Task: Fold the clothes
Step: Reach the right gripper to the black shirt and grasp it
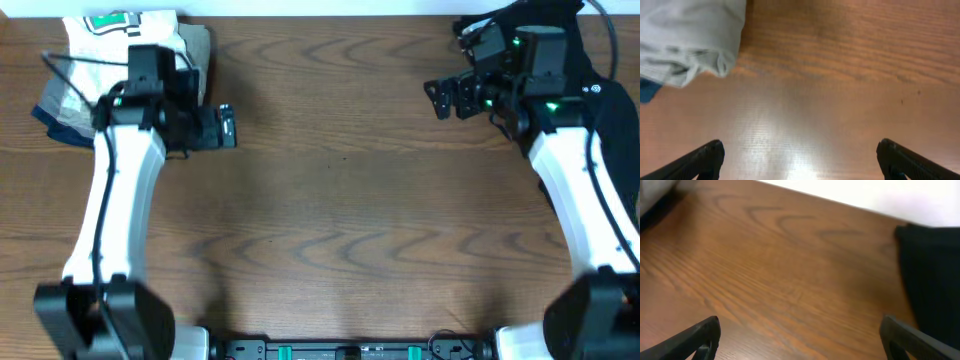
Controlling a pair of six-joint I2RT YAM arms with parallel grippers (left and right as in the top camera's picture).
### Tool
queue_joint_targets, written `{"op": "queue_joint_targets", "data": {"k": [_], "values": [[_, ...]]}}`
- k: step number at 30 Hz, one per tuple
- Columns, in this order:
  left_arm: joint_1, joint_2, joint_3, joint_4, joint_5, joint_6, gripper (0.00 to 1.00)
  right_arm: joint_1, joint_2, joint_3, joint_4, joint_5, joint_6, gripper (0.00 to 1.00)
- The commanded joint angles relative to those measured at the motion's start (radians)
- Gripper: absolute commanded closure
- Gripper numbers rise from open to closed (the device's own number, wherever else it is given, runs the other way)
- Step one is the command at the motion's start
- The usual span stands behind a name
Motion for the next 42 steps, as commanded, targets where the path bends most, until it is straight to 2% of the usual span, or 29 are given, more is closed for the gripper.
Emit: {"op": "queue_joint_targets", "data": {"k": [1,4,7,12,20,28,34,39,40,42], "values": [[-0.003,0.067,0.022,-0.003,0.015,0.021,0.02,-0.011,0.038,0.023,0.029,0.032,0.017,0.01],[-0.003,0.119,0.021,-0.003,0.022,0.02,0.02,-0.036,0.071,0.023,0.086,0.228,0.072,0.01],[-0.003,0.163,0.021,0.011,0.037,0.021,0.02,-0.082,0.109,0.023,0.148,0.339,0.082,0.01],[-0.003,0.187,0.021,0.029,0.044,0.021,0.02,-0.208,0.188,0.023,0.233,0.362,0.087,0.09],[-0.008,0.187,0.021,0.042,0.044,0.021,0.02,-0.42,0.336,0.023,0.355,0.393,0.087,0.12],[-0.045,0.187,0.021,0.058,0.044,0.021,0.02,-0.552,0.465,0.023,0.46,0.393,0.095,0.21],[-0.088,0.187,0.021,0.062,0.043,0.021,0.02,-0.599,0.539,0.023,0.532,0.389,0.095,0.28],[-0.123,0.187,0.021,0.07,0.043,0.021,0.02,-0.614,0.601,0.023,0.588,0.389,0.095,0.41],[-0.129,0.187,0.021,0.073,0.043,0.021,0.02,-0.616,0.613,0.023,0.596,0.389,0.095,0.46],[-0.14,0.187,0.021,0.078,0.043,0.021,0.02,-0.618,0.628,0.023,0.601,0.389,0.095,0.66]]}}
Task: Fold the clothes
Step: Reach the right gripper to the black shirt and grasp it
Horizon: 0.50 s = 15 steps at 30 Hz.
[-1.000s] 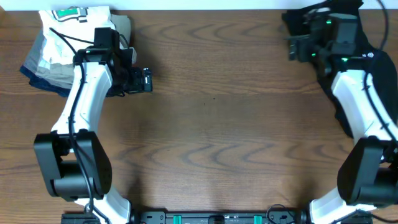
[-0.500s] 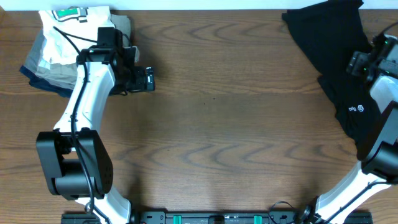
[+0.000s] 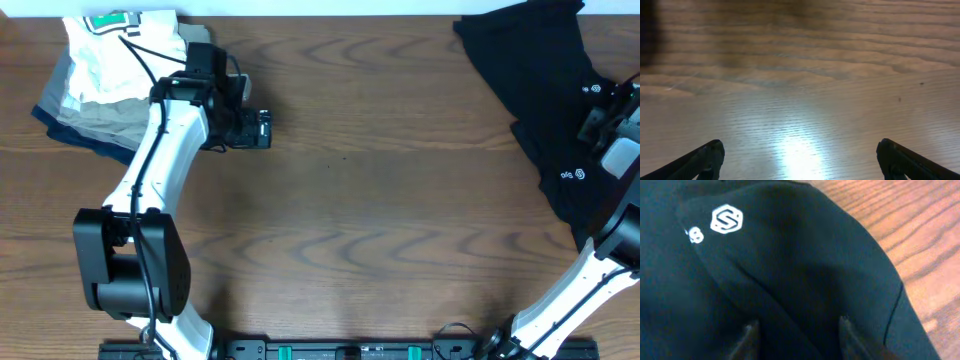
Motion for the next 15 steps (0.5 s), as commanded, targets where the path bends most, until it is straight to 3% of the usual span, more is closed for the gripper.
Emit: {"op": "queue_joint_targets", "data": {"k": [1,3,8,15], "values": [[-0.02,0.0,0.015,0.006,0.013,0.017,0.02,-0.013,0.039,0.013,-0.002,0.012,0.011,0.72],[-0.026,0.0,0.015,0.014,0.013,0.017,0.02,-0.014,0.04,0.013,-0.003,0.012,0.018,0.82],[-0.028,0.0,0.015,0.031,0.013,0.017,0.02,-0.013,0.016,0.015,-0.006,0.011,0.025,0.94],[-0.029,0.0,0.015,0.049,0.013,0.017,0.02,0.009,-0.114,0.015,-0.066,-0.026,0.04,0.99]]}}
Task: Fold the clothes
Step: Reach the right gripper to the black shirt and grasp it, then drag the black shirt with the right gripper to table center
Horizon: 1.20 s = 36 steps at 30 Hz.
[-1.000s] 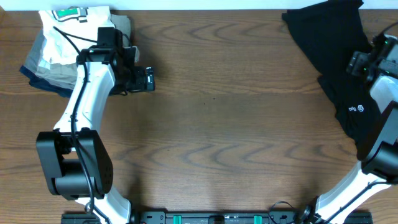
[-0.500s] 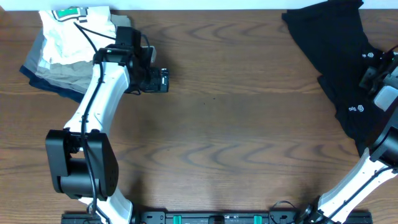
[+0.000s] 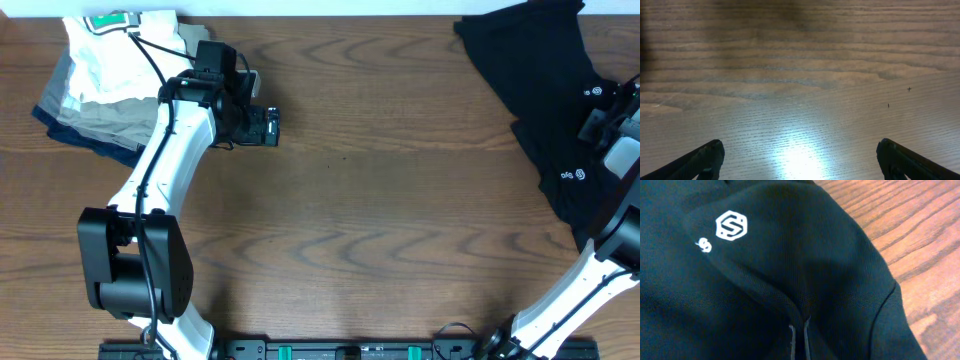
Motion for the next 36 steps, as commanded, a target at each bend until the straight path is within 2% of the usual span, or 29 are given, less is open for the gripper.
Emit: {"op": "queue_joint_targets", "data": {"k": [1,8,14,18,22,29,32,33,34,35,36], "values": [[0.0,0.0,0.015,0.009,0.005,0.016,0.02,0.016,-0.119,0.008,-0.032,-0.018,0.018,0.99],[0.0,-0.002,0.015,0.012,0.006,-0.01,0.02,0.077,-0.301,0.008,-0.188,-0.067,0.018,0.99],[0.011,-0.038,0.018,0.012,0.005,-0.048,0.02,0.2,-0.388,0.008,-0.303,-0.237,0.061,0.99],[0.037,-0.094,0.018,0.011,0.005,-0.063,0.02,0.328,-0.39,0.008,-0.334,-0.342,0.138,0.99],[0.078,-0.162,0.018,0.011,0.005,-0.063,0.02,0.505,-0.39,0.008,-0.338,-0.359,0.195,0.99],[0.163,-0.208,0.018,0.007,0.002,-0.063,0.02,0.81,-0.388,0.008,-0.397,-0.354,0.204,0.99],[0.188,-0.207,0.017,0.003,0.002,-0.062,0.02,0.894,-0.388,0.008,-0.427,-0.336,0.204,0.97],[0.192,-0.207,0.017,0.003,0.002,-0.063,0.02,0.909,-0.389,0.008,-0.433,-0.331,0.203,0.94],[0.194,-0.207,0.017,0.004,0.002,-0.062,0.02,0.918,-0.389,0.008,-0.437,-0.329,0.203,0.84],[0.194,-0.207,0.017,0.006,0.002,-0.063,0.02,0.919,-0.389,0.008,-0.437,-0.329,0.204,0.69],[0.194,-0.207,0.017,0.008,0.002,-0.063,0.02,0.916,-0.389,0.008,-0.437,-0.329,0.204,0.61]]}}
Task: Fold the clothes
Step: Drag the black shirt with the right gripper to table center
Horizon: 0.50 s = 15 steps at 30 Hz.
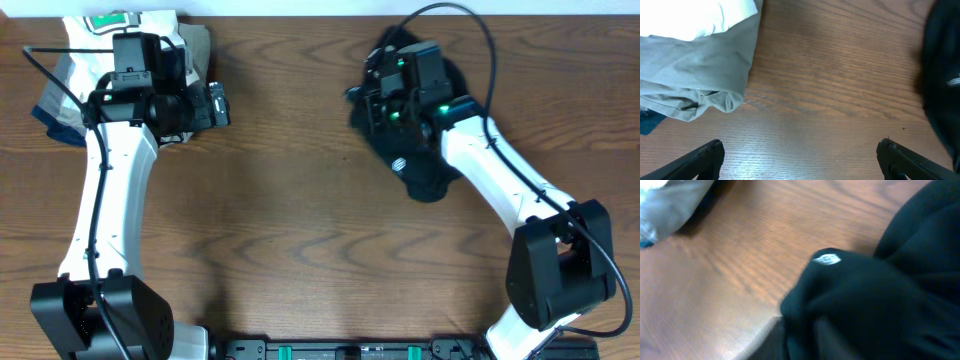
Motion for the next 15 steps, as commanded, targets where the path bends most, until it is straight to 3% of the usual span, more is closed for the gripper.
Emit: {"op": "queue_joint_targets", "data": {"k": [1,3,5,15], "values": [[0.002,-0.001,0.017,0.001,-0.001,-0.005,0.02,-0.021,-0.011,0.009,0.0,0.009,0.01,0.53],[-0.005,0.001,0.017,0.002,0.003,-0.005,0.02,-0.053,-0.012,0.02,-0.013,0.008,0.01,0.38],[-0.02,0.006,0.017,0.002,0.007,-0.005,0.02,-0.098,-0.012,0.04,-0.043,0.008,0.01,0.32],[-0.21,0.109,0.016,-0.012,0.029,-0.003,0.01,-0.34,-0.003,0.081,-0.171,0.013,-0.013,0.28]]}}
